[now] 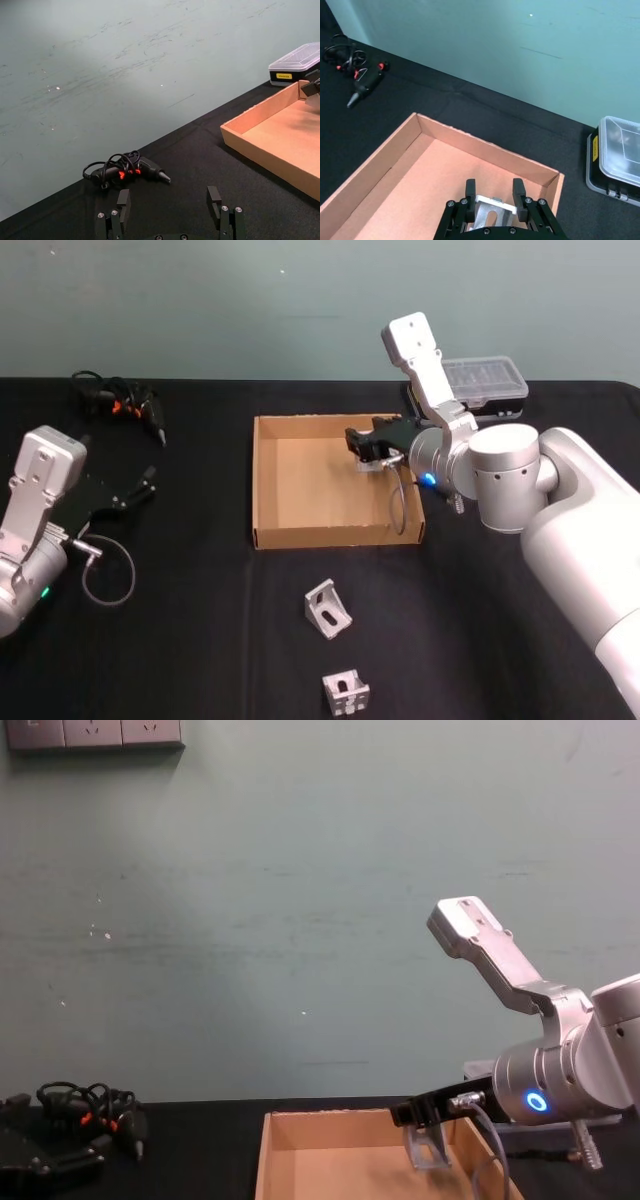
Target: Use one hand to pick up the angle iron from the table and place it into the box.
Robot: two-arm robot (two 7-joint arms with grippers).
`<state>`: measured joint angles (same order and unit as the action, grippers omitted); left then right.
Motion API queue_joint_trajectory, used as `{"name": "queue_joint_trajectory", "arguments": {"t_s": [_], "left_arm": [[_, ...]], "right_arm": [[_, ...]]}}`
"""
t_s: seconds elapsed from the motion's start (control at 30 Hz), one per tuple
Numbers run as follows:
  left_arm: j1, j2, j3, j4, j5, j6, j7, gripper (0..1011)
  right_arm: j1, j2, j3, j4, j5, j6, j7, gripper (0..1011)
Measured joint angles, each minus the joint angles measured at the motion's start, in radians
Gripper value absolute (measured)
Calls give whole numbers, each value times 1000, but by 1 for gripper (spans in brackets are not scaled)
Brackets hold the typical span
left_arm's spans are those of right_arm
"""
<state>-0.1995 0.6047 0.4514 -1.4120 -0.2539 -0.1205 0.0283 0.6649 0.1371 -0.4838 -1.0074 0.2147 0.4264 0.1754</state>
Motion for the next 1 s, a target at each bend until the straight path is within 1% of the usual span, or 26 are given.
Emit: {"name": "queue_joint_trajectory", "arguments": {"t_s": [0.2, 0.43, 0.53, 0.57, 0.6, 0.63, 0.67, 0.77, 0.83, 0.87, 0.93, 1.0], "left_arm": [[0, 0, 0, 0, 0, 0, 0, 1000], [0, 0, 0, 0, 0, 0, 0, 1000], [0, 0, 0, 0, 0, 0, 0, 1000], [0, 0, 0, 0, 0, 0, 0, 1000], [0, 0, 0, 0, 0, 0, 0, 1000], [0, 0, 0, 0, 0, 0, 0, 1000], [0, 0, 0, 0, 0, 0, 0, 1000], [0, 0, 0, 0, 0, 0, 0, 1000], [0, 0, 0, 0, 0, 0, 0, 1000], [0, 0, 0, 0, 0, 0, 0, 1000], [0, 0, 0, 0, 0, 0, 0, 1000], [0, 0, 0, 0, 0, 0, 0, 1000]], "right_arm": [[13, -15, 9, 40, -15, -15, -1, 448], [13, -13, 9, 37, -15, -15, -1, 448], [12, -13, 8, 35, -14, -14, -2, 468], [12, -13, 8, 35, -14, -14, -2, 518], [12, -12, 8, 34, -13, -14, -2, 543], [11, -12, 8, 34, -13, -14, -2, 543], [11, -12, 8, 33, -13, -14, -2, 602], [11, -12, 8, 33, -12, -13, -3, 682], [11, -12, 8, 32, -12, -13, -3, 760], [10, -12, 8, 32, -12, -13, -3, 771], [10, -12, 8, 32, -12, -13, -3, 851], [10, -12, 8, 31, -12, -12, -3, 899]]}}
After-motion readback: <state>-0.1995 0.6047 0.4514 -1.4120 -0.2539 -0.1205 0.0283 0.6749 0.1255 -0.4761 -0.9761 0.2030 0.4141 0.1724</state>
